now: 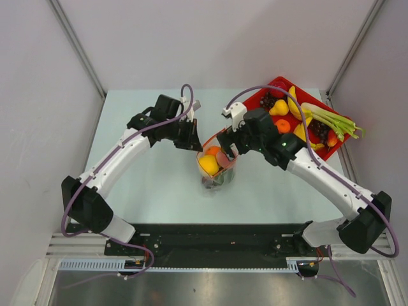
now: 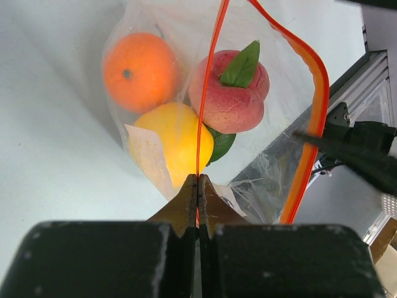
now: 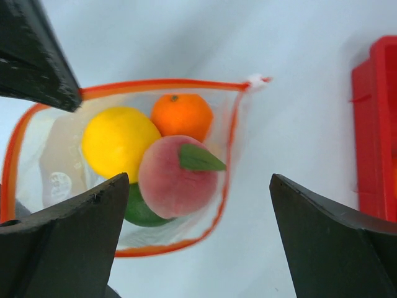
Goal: Place the food in the zip-top bag and seal the zipper
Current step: Place the fake fruit in the zipper food storage bag, then adjust the zipper food storage bag at the center of the board, then pick up the fake fruit from the bin, then place the fake fruit in the zipper food storage bag.
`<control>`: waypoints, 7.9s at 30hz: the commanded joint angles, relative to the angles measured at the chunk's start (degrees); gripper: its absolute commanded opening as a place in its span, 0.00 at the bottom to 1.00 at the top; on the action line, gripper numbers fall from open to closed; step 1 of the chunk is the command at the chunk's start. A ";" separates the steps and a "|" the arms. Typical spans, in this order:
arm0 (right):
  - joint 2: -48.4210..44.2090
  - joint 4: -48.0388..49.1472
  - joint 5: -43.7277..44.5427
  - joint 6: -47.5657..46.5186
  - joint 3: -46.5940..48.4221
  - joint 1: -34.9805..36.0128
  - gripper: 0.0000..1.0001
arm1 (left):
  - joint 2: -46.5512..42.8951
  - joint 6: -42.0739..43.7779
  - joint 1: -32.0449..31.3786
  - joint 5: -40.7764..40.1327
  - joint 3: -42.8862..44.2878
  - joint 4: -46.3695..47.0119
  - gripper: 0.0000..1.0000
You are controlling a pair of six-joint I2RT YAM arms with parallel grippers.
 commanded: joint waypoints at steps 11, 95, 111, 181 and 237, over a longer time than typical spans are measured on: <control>0.31 -13.14 -30.13 8.10 0.65 -13.40 0.36 | -4.08 2.56 -2.95 0.28 -0.36 1.59 0.00; 15.86 29.13 -17.49 -5.07 -14.29 -72.47 0.67 | 6.55 15.30 -4.54 6.35 6.93 3.26 0.00; 17.97 35.73 -18.29 -1.74 -16.40 -71.42 0.61 | 8.05 16.18 -2.78 6.44 8.51 2.56 0.00; -19.19 4.18 -46.57 -1.37 -16.50 -58.51 0.00 | 4.62 14.95 -1.72 5.73 7.72 0.45 0.00; -17.44 0.13 -20.21 -64.88 -8.14 8.13 0.92 | 1.72 16.71 -8.40 8.54 10.10 -4.56 0.00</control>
